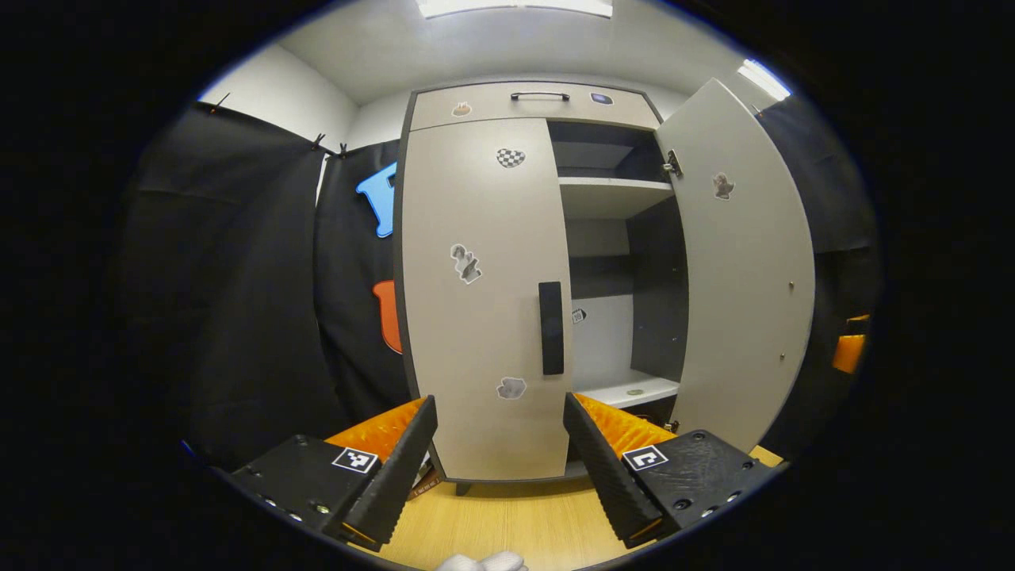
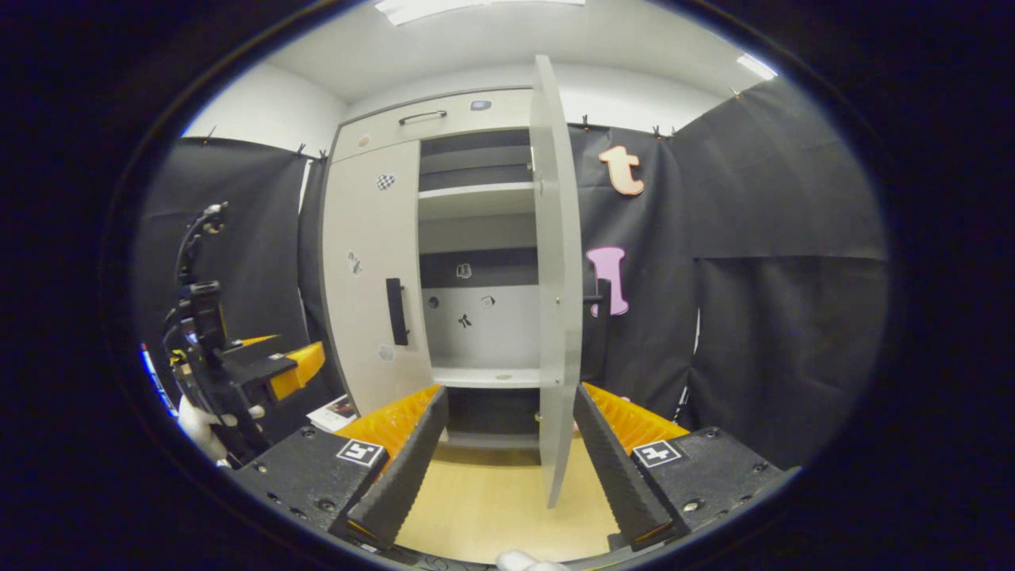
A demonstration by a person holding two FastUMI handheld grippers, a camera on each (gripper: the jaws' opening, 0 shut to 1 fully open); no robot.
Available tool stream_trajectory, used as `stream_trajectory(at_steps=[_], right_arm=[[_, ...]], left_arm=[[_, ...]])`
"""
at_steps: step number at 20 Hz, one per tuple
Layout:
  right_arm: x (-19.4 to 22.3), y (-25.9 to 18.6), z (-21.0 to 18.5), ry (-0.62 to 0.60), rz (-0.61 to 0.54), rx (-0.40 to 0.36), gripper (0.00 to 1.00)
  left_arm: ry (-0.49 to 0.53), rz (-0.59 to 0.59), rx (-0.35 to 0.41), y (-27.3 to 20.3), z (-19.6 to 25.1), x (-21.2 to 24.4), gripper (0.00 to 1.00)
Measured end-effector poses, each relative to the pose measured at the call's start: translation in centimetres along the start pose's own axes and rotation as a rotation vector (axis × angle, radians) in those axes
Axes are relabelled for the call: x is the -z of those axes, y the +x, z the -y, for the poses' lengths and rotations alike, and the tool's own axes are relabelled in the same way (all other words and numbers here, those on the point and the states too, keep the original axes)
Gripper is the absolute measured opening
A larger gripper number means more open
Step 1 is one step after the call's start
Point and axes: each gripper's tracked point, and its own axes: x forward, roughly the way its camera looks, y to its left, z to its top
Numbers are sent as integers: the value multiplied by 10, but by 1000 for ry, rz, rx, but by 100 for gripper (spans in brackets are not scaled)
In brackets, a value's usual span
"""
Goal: Open the right door of the double-door shoe cabinet with the right hand, and open the left door with the left hand.
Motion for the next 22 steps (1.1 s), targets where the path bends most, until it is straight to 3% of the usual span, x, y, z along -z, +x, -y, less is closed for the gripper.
stream_trajectory(at_steps=[7,14,21,22], right_arm=[[-3,15,6,-2,7,20,99],[2,28,20,-13,-13,60,99],[-2,29,28,-37,-6,91,99],[-3,31,30,-38,-7,90,99]], left_arm=[[-21,49,32,91,25,-24,96],[-1,39,59,162,44,-16,96],[-25,-4,65,195,51,6,96],[-28,-10,68,197,51,8,93]])
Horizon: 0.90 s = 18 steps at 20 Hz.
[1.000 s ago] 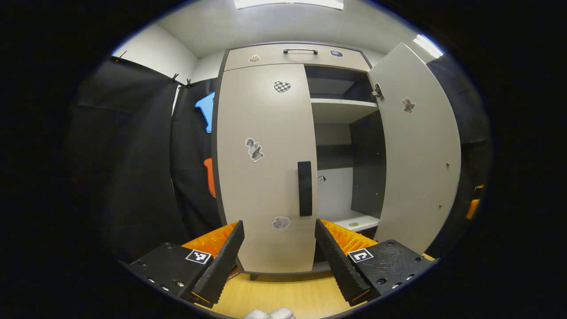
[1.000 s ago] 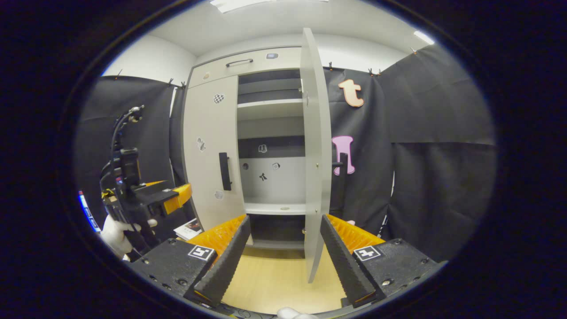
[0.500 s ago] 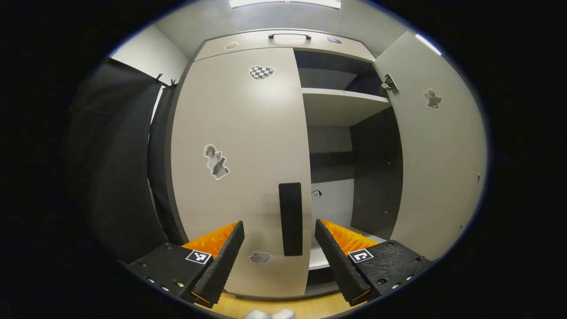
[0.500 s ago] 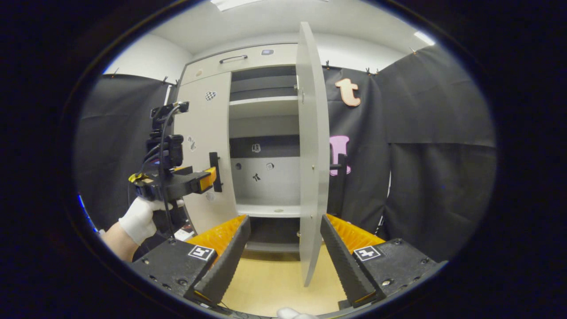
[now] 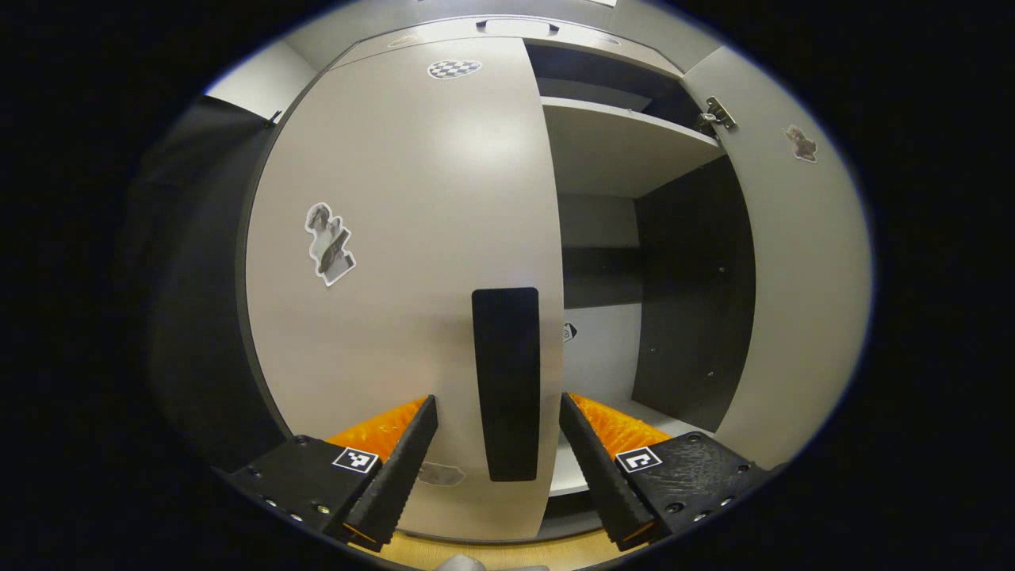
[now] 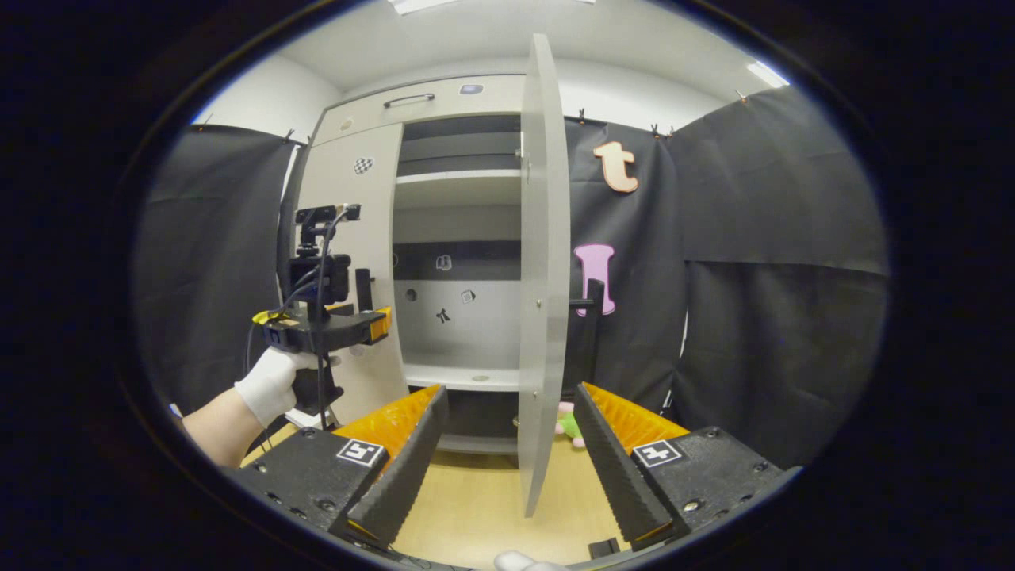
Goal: Open the right door of the double-door shoe cabinet with the right hand, and open the left door with the left hand.
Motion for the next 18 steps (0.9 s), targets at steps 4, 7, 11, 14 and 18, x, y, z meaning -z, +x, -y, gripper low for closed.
stream_trajectory(at_steps=[4,7,11,14,18], right_arm=[[1,3,0,5,-9,-16,99],[0,2,-4,6,-10,-36,99],[-2,1,-5,6,-10,-55,99],[-4,0,-6,8,-7,-64,99],[-3,2,-8,11,-15,-78,99]], left_arm=[[8,-3,-3,1,0,2,58],[11,6,2,5,4,2,28],[-3,-4,-10,4,3,1,8],[-6,1,-1,0,3,2,4],[-8,-1,9,-5,3,2,4]])
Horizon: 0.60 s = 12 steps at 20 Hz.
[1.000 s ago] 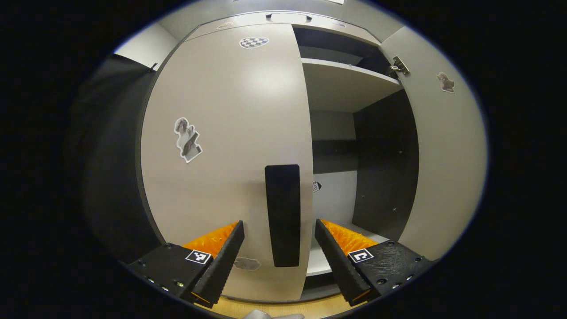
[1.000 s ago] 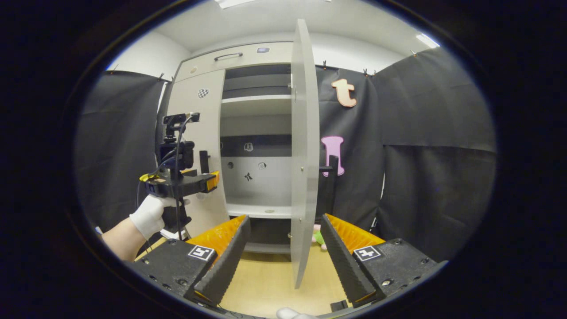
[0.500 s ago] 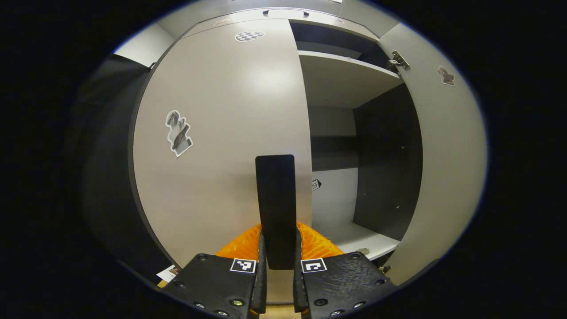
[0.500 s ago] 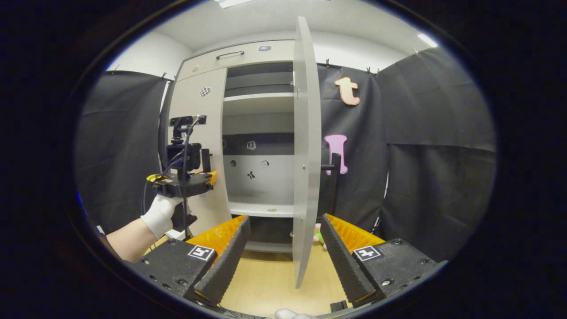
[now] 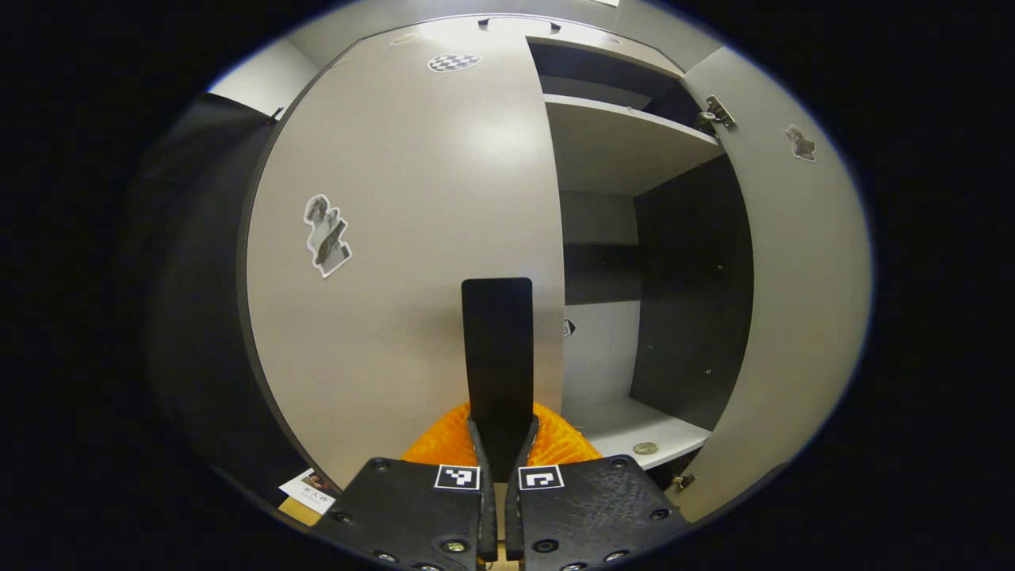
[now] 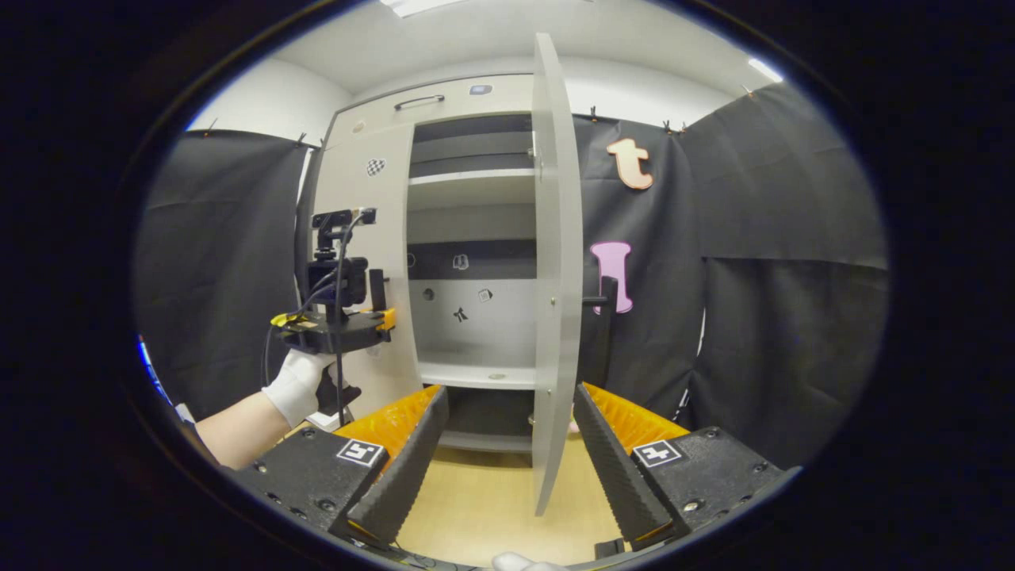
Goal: Open the right door of the double-door shoe cabinet with the right hand, and open the left door with the left hand.
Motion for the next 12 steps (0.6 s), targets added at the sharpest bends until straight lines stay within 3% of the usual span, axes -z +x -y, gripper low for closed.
stream_trajectory(at_steps=[12], right_arm=[[-3,-12,-39,-10,9,-97,99]], left_arm=[[11,10,20,-41,-9,-1,4]])
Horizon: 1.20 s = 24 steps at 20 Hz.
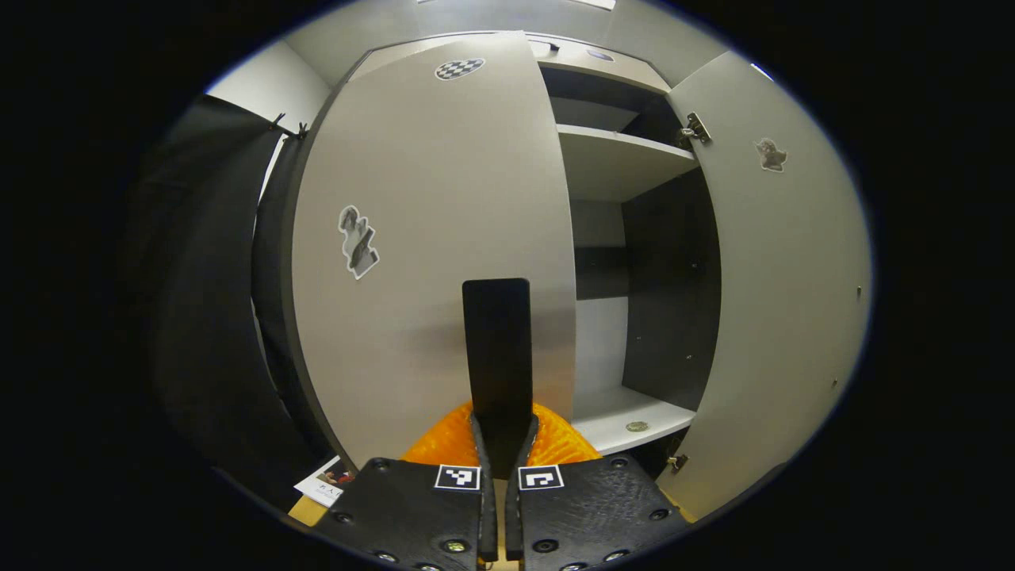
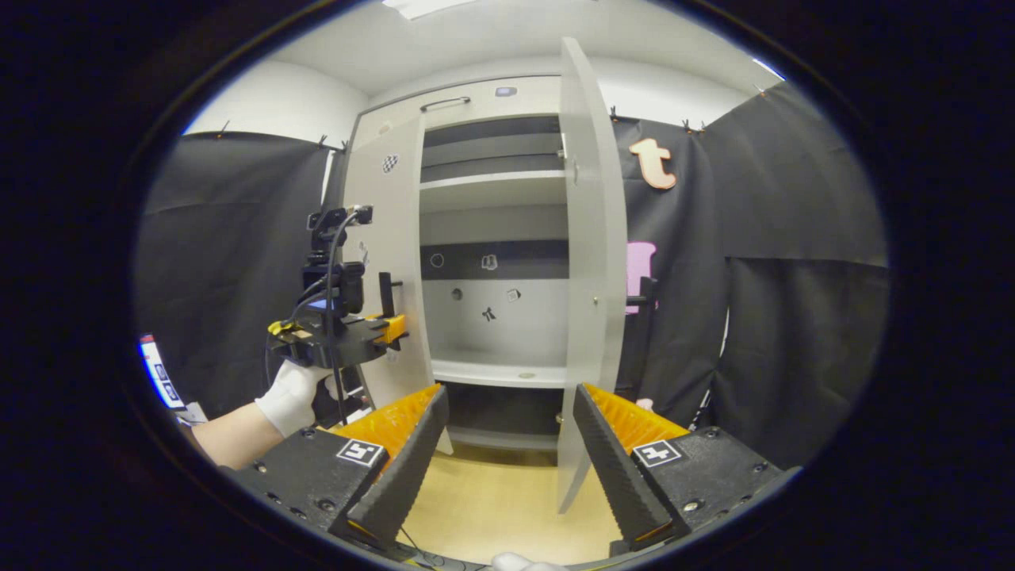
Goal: Open the right door of the double-door shoe cabinet with the right hand, and open the left door with the left hand.
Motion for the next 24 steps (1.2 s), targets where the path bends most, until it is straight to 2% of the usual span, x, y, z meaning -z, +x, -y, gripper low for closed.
stream_trajectory(at_steps=[8,16,24], right_arm=[[-1,-8,-29,13,3,-91,99],[1,-13,-39,24,3,-115,99],[1,-19,-50,16,19,-112,99]], left_arm=[[-22,-8,-33,-33,-16,0,3],[-72,-11,-79,-60,-42,4,2],[-76,-9,-121,-84,-80,7,2]])
